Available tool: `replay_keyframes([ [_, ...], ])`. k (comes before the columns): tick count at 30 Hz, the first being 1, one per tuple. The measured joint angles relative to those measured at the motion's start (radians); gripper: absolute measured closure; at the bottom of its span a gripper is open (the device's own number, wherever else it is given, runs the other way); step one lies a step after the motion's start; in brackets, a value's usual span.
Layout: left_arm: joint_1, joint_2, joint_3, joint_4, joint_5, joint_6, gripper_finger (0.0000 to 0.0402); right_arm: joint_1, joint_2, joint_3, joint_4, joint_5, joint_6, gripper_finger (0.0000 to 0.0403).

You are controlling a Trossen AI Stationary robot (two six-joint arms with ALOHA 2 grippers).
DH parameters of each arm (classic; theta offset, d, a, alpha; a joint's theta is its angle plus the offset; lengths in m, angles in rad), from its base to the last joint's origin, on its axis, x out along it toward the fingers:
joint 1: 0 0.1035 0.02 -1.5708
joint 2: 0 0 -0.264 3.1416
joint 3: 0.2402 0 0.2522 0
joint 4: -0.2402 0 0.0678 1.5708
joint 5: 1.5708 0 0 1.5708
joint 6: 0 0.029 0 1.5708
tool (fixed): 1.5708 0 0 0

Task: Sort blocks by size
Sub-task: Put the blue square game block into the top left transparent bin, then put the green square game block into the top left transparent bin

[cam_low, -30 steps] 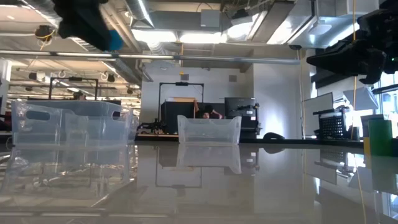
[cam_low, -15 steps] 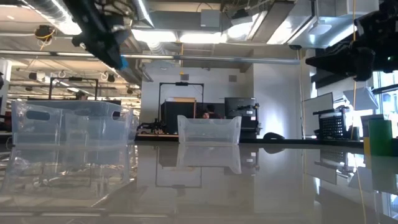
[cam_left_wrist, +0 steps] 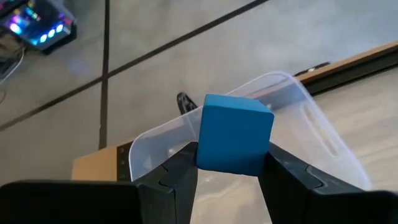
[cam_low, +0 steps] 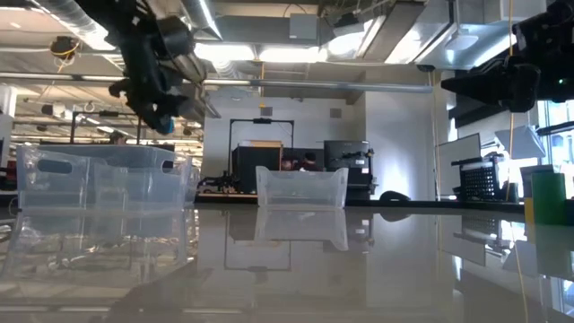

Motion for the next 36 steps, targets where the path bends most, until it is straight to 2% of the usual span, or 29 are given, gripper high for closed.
replay_keyframes([
  [10, 0.057, 0.072, 0.0, -0.004, 0.008, -0.001, 0.0256, 0.0, 0.0, 0.0, 0.001, 0.0, -0.004, 0.0359],
  [14, 0.07, 0.07, 0.0, -0.004, 0.07, 0.037, 0.0252, 0.0, 0.0, 0.0, 0.002, 0.0, -0.005, 0.0359],
  [18, 0.08, 0.07, 0.01, -0.003, 0.122, 0.06, 0.022, 0.0, 0.0, 0.0, 0.003, 0.0, -0.006, 0.0359],
  [24, 0.08, 0.063, 0.042, -0.012, 0.125, 0.092, 0.0177, 0.0, 0.0, 0.0, 0.003, 0.0, -0.006, 0.0359],
  [31, 0.013, -0.016, 0.099, -0.012, 0.139, 0.143, 0.0176, 0.0, 0.0, 0.0, 0.012, 0.001, -0.006, 0.0359],
  [36, -0.101, -0.093, 0.128, -0.003, 0.238, 0.164, 0.0178, 0.0, 0.0, 0.0, 0.011, 0.001, -0.007, 0.0359],
])
